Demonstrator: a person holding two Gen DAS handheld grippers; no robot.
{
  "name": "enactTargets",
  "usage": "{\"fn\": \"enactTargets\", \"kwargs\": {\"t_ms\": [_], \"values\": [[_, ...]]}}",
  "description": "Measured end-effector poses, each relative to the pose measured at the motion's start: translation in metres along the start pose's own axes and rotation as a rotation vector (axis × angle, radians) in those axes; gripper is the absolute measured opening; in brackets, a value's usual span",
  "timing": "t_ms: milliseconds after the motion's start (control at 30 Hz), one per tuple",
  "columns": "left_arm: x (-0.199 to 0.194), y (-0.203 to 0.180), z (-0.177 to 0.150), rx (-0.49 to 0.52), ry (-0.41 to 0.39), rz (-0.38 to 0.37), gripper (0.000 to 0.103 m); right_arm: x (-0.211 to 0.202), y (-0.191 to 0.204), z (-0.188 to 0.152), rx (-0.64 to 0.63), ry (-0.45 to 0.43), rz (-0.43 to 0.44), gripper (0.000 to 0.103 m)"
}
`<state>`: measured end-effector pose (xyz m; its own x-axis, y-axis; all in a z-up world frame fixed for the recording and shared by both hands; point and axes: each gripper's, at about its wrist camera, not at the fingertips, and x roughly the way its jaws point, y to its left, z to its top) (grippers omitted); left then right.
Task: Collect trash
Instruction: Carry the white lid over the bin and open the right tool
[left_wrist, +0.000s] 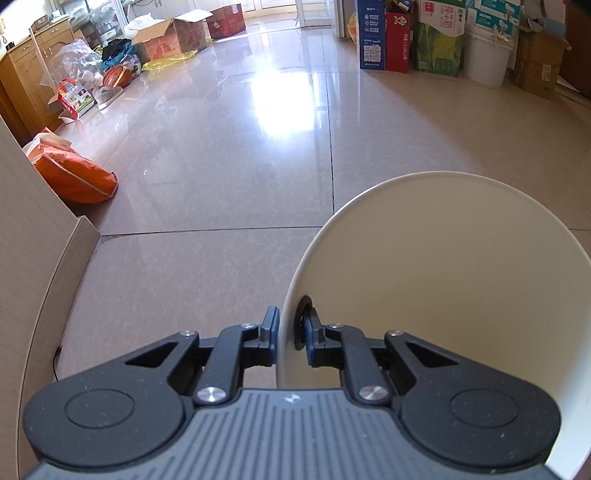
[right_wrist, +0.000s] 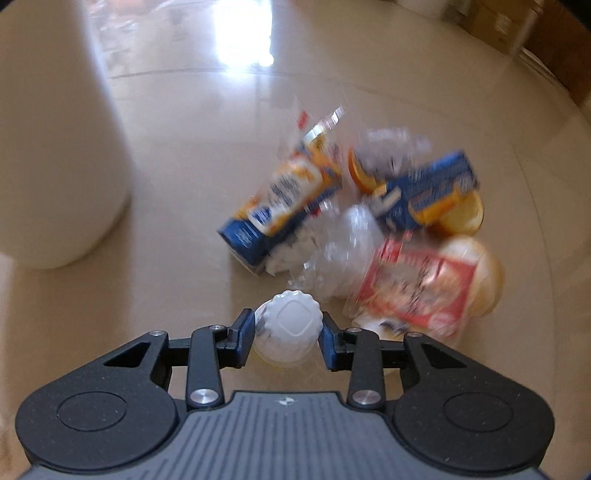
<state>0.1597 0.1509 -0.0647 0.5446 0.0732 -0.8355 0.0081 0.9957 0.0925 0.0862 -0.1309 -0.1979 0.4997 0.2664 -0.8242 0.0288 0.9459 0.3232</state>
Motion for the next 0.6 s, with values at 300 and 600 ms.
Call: {"fn": "enactTargets", "kwargs": {"t_ms": [300,600], "values": [[0.002,0.002,0.000,-0.012,0.006,0.000,0.013,-0.143,0.032,0.080,-0.233,-0.150,0.146,0.041],[0.002,0.000,-0.001,-0.012,-0.001,0.008,0.014,-0.184,0.108,0.141,-0.392,-0.277,0.330,0.042]]}}
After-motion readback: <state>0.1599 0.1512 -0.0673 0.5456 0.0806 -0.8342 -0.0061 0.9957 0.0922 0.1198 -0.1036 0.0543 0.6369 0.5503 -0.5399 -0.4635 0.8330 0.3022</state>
